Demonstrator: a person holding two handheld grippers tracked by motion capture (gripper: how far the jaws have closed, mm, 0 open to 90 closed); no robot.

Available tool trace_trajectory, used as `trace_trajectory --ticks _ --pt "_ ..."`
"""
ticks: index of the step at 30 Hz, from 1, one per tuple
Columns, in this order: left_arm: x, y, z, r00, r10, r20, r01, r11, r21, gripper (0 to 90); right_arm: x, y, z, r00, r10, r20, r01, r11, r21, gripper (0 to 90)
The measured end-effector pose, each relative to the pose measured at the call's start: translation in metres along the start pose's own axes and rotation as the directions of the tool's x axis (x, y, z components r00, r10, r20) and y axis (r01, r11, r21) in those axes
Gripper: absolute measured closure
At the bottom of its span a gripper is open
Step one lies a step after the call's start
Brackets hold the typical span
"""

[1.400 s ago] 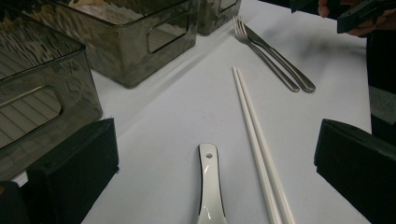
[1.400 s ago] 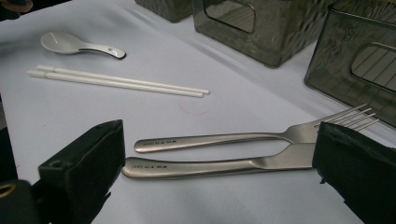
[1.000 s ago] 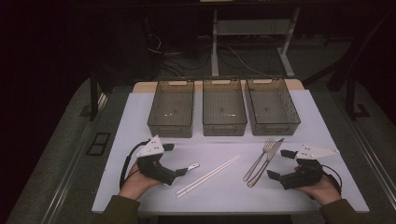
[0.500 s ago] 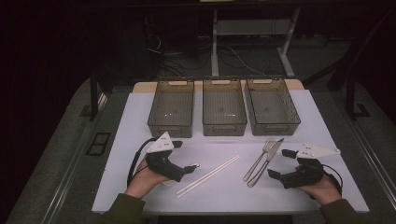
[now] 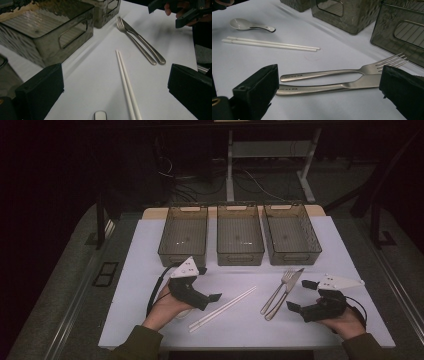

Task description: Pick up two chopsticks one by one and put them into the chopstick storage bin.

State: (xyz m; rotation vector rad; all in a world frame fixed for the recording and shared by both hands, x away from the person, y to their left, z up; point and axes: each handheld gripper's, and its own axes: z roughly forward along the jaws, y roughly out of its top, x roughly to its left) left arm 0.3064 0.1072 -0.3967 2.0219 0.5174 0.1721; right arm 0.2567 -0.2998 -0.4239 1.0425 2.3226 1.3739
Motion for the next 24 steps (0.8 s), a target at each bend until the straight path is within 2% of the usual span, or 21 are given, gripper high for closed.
trace_trajectory --ticks 10,11,12,13,15,17,19,20,21,22,24 --pt "-0.002 0.013 0.018 0.9998 0.002 0.020 -0.002 1.0000 0.006 6.1 -0.001 0.000 0.000 1.0000 0.000 0.002 0.000 1.000 0.001 2.5" --pt "-0.003 0.013 0.019 0.9997 0.005 0.025 -0.005 0.9999 0.013 9.9 -0.001 0.000 0.000 1.0000 -0.004 0.003 0.004 1.000 0.001 2.5" --pt "-0.004 0.013 0.020 0.9994 0.011 0.032 -0.012 0.9997 0.020 9.9 -0.001 0.000 0.000 1.0000 -0.004 0.003 0.004 1.000 0.001 2.5" --pt "-0.005 0.013 0.021 0.9992 0.009 0.039 -0.010 0.9995 0.031 14.7 0.000 0.000 0.001 1.0000 -0.006 0.000 0.006 1.000 0.003 2.5" --pt "-0.007 0.012 0.022 0.9990 0.018 0.041 -0.020 0.9980 0.060 15.1 0.000 0.000 0.001 1.0000 -0.006 -0.001 0.006 1.000 0.004 2.5" --pt "-0.008 0.011 0.022 0.9987 0.012 0.050 -0.016 0.9969 0.077 23.4 0.000 0.000 0.001 1.0000 -0.006 0.000 0.006 1.000 0.005 2.5" --pt "-0.009 0.010 0.022 0.9981 0.012 0.061 -0.017 0.9958 0.090 26.1 0.000 0.000 0.001 1.0000 -0.005 0.001 0.005 1.000 0.003 2.5" --pt "-0.010 0.009 0.023 0.9982 0.014 0.058 -0.020 0.9949 0.099 30.8 0.000 -0.001 0.000 1.0000 -0.003 0.001 0.003 1.000 0.005 2.5" --pt "-0.010 0.009 0.023 0.9984 0.017 0.054 -0.023 0.9934 0.113 30.8 0.000 -0.001 0.000 1.0000 -0.003 0.001 0.003 1.000 0.005 2.5" --pt "-0.011 0.008 0.022 0.9976 0.024 0.064 -0.032 0.9907 0.133 37.3 -0.001 -0.001 0.001 1.0000 -0.009 0.001 0.009 1.000 0.002 2.5" --pt "-0.012 0.007 0.022 0.9975 0.024 0.066 -0.034 0.9897 0.139 41.2 -0.001 -0.001 0.001 1.0000 -0.009 0.001 0.009 1.000 0.001 2.5"
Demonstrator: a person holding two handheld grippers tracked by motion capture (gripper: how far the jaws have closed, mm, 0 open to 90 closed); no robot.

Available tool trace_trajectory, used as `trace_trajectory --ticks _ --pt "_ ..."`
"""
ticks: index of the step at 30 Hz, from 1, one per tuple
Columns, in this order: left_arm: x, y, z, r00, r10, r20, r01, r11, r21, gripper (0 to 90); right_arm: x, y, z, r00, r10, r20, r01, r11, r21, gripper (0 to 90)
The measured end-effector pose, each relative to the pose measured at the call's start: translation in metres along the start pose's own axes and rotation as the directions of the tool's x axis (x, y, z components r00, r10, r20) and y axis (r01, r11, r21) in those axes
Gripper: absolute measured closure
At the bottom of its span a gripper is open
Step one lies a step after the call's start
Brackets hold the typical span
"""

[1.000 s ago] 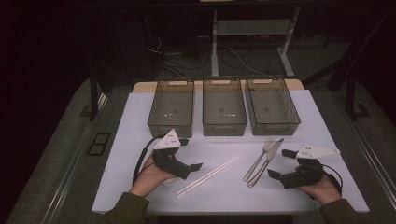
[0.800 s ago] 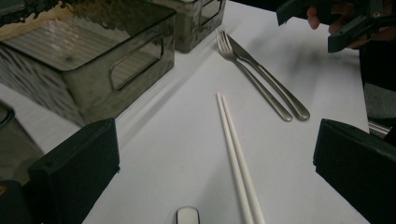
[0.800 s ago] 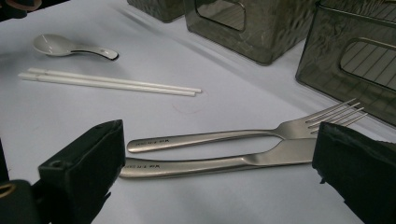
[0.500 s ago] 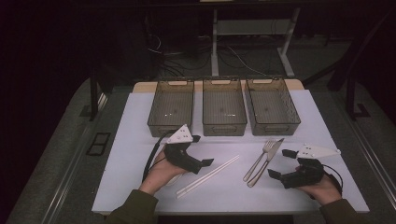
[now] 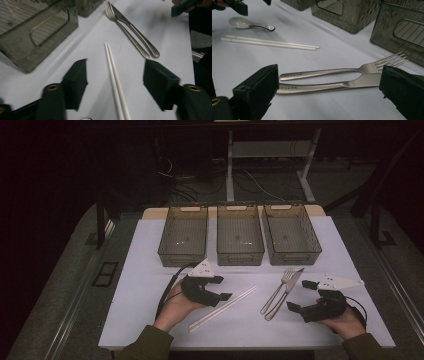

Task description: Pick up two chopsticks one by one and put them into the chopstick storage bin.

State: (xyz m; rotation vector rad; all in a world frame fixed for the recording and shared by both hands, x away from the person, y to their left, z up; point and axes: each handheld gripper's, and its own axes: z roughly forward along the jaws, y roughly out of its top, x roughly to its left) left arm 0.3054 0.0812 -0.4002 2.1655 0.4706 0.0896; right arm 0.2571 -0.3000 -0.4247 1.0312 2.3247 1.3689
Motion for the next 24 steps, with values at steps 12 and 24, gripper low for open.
trace_trajectory --ticks 12,24 --pt "-0.004 -0.009 0.005 0.9996 -0.015 0.022 0.013 0.9949 0.101 59.9 0.000 0.000 0.000 1.0000 -0.003 0.003 0.003 1.000 0.005 2.5" --pt "-0.006 -0.017 0.009 0.9987 -0.051 0.007 0.050 0.9834 0.174 68.9 0.000 0.000 0.001 1.0000 -0.005 0.005 0.005 1.000 0.010 2.5"
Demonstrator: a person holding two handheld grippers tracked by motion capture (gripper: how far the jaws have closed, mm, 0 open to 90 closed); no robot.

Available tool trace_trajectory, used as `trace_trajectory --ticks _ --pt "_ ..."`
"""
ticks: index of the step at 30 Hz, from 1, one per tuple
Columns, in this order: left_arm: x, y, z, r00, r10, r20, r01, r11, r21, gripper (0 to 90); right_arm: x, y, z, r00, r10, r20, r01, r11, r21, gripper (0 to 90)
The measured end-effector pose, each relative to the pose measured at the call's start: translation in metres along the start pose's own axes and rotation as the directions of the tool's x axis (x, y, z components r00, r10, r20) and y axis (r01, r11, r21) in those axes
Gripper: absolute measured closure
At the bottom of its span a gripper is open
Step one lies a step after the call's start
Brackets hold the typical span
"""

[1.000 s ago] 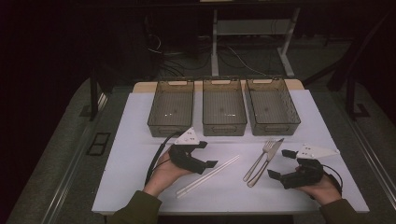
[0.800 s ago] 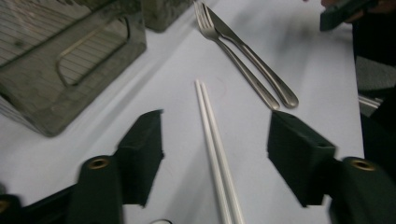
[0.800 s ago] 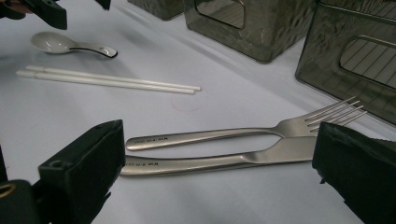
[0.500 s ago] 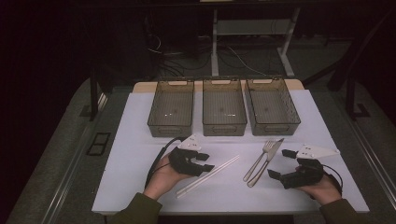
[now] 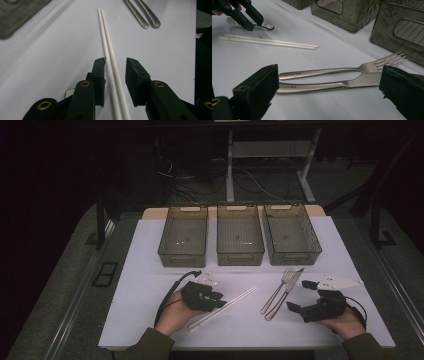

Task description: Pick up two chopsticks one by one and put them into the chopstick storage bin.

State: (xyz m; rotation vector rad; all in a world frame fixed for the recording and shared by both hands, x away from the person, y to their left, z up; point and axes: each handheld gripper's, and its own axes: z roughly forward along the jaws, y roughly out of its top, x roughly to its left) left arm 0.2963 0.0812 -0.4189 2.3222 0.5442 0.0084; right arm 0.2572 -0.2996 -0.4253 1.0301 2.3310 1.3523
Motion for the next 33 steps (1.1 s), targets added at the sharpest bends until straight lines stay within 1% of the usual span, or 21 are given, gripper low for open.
trace_trajectory --ticks 8,12,28,29,30,31,33 --pt "0.001 -0.003 0.005 1.0000 0.005 -0.004 -0.005 0.9994 0.033 74.0 0.001 0.000 0.001 1.0000 0.003 0.001 -0.003 1.000 0.006 2.5" --pt "0.000 -0.004 0.009 1.0000 0.002 -0.004 -0.002 0.9982 0.060 75.6 0.000 0.000 0.000 1.0000 0.004 0.001 -0.004 1.000 0.005 2.5" --pt "0.001 -0.006 0.014 0.9998 -0.017 -0.013 0.018 0.9962 0.085 78.5 0.000 0.000 0.000 1.0000 0.005 0.001 -0.005 1.000 0.007 2.5" --pt "0.001 -0.006 0.014 0.9998 -0.014 -0.013 0.015 0.9960 0.089 78.8 0.000 0.000 0.000 1.0000 0.004 0.002 -0.004 1.000 0.007 2.5" --pt "0.002 -0.006 0.015 0.9999 -0.002 -0.010 0.003 0.9953 0.097 79.0 0.000 0.000 0.000 1.0000 0.004 0.002 -0.004 1.000 0.007 2.5" --pt "0.001 -0.006 0.015 0.9999 -0.008 -0.010 0.009 0.9954 0.095 79.5 0.000 0.000 0.001 1.0000 0.004 0.002 -0.004 1.000 0.008 2.5" --pt "0.001 -0.006 0.017 0.9999 -0.004 -0.015 0.005 0.9945 0.105 80.0 0.000 0.000 0.000 1.0000 0.004 0.002 -0.004 1.000 0.007 2.5"
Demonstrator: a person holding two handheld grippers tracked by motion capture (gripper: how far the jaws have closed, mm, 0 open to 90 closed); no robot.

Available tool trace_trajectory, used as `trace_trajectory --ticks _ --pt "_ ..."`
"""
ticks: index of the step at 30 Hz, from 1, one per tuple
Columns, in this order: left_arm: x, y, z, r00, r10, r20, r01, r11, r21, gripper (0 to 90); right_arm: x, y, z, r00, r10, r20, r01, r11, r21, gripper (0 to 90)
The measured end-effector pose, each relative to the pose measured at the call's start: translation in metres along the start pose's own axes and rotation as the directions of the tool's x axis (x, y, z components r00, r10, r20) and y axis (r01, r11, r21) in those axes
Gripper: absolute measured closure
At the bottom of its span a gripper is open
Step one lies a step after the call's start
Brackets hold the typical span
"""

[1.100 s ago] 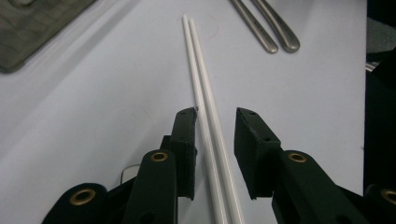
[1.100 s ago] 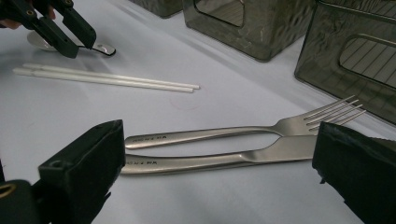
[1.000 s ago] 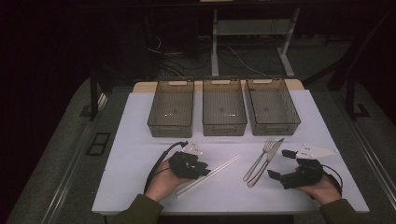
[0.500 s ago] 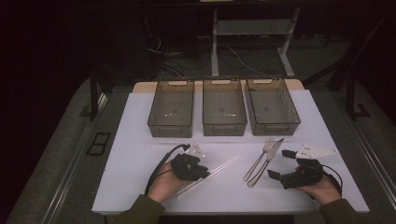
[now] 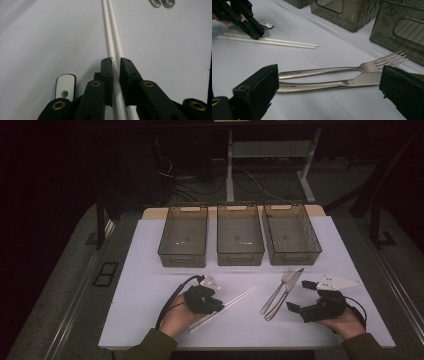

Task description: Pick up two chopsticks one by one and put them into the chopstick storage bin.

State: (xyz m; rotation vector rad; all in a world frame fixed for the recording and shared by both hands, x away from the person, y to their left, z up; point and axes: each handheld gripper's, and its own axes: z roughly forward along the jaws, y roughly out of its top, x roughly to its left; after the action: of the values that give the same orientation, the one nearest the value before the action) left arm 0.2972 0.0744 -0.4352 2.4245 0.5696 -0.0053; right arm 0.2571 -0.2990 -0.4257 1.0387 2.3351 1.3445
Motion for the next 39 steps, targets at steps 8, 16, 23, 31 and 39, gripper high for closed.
trace_trajectory --ticks 8,16,23,31,39 --pt "-0.0025 -0.0016 0.0016 0.9998 -0.006 -0.020 0.006 1.0000 0.001 80.6 0.0000 0.0000 0.0002 1.0000 0.000 0.001 0.000 1.000 0.001 2.5" --pt "-0.0034 -0.0037 0.0020 0.9989 -0.030 -0.035 0.030 0.9995 -0.015 83.3 0.0001 0.0000 0.0008 1.0000 -0.007 0.001 0.007 1.000 0.002 2.5" --pt "-0.0036 -0.0026 0.0025 0.9975 -0.061 -0.037 0.060 0.9981 -0.015 84.3 0.0007 0.0000 0.0008 1.0000 -0.004 0.001 0.004 1.000 0.005 2.5" --pt "-0.0031 -0.0008 0.0017 0.9974 -0.060 -0.040 0.060 0.9982 -0.004 84.5 0.0002 -0.0001 0.0001 1.0000 -0.004 -0.002 0.004 1.000 0.001 2.5" --pt "-0.0021 0.0027 -0.0049 0.9965 -0.083 -0.011 0.082 0.9954 -0.050 84.5 0.0001 -0.0001 0.0001 1.0000 -0.005 -0.001 0.005 1.000 0.002 2.5"
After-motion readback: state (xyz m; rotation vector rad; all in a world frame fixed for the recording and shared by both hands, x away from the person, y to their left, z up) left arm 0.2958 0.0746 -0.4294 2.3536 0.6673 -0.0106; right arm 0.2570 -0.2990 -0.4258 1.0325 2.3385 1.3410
